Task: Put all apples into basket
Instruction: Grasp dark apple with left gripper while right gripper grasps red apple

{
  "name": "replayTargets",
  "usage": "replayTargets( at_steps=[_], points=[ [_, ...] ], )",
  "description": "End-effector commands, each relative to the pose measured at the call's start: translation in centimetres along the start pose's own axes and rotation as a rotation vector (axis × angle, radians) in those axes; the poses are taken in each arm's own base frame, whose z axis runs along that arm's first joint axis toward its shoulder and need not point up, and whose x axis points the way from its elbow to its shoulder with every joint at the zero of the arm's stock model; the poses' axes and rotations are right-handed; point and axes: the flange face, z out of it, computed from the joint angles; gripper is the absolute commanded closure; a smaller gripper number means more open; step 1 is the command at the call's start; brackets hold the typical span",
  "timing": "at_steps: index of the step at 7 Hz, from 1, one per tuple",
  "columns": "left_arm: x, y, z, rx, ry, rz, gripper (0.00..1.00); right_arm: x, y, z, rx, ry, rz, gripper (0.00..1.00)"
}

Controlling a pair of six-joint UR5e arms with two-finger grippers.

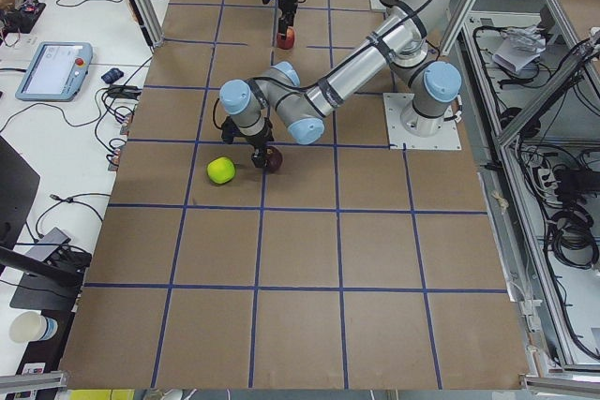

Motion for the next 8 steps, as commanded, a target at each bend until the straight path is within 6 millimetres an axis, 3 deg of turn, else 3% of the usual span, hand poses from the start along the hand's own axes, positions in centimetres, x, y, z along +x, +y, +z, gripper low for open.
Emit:
replayTargets(
  at_steps=[1, 2, 3, 4, 5, 6, 7, 8],
  points=[
    [0.0, -0.1, 0.5, -0.007, 0.002, 0.007, 0.21, -0.2, -0.3, 1.7, -0.019, 0.014, 0.004, 0.0],
    [0.0, -0.1, 0.3, -0.005, 0.001, 0.027, 0.56, -0.6, -0.9, 2.9, -0.003, 0.0, 0.0, 0.1],
    [0.2, 0.0, -1.7, 0.007, -0.017, 0.039, 0.73, -0.8, -1.5, 3.0, 0.018, -0.018, 0.005, 0.74],
    [1.3, -0.2, -3.0, 0.022, -0.03, 0.051, 0.77, -0.6, -1.5, 2.8, 0.016, -0.012, 0.019, 1.0],
    [5.4, -1.0, -5.0, 0.021, -0.003, 0.065, 0.77, -0.1, -1.8, 1.5, 0.024, -0.009, 0.033, 1.0],
    [10.9, -2.0, -6.0, 0.033, 0.047, 0.058, 0.77, 1.6, -3.1, -2.5, 0.067, -0.009, 0.064, 1.0],
    [15.8, -1.8, -8.0, 0.055, 0.042, 0.093, 0.77, 5.4, -5.8, -8.1, 0.159, -0.024, 0.126, 1.0],
    [21.3, -1.1, -8.8, 0.061, 0.06, 0.091, 0.78, 11.5, -9.6, -11.3, 0.164, -0.005, 0.15, 1.0]
  ],
)
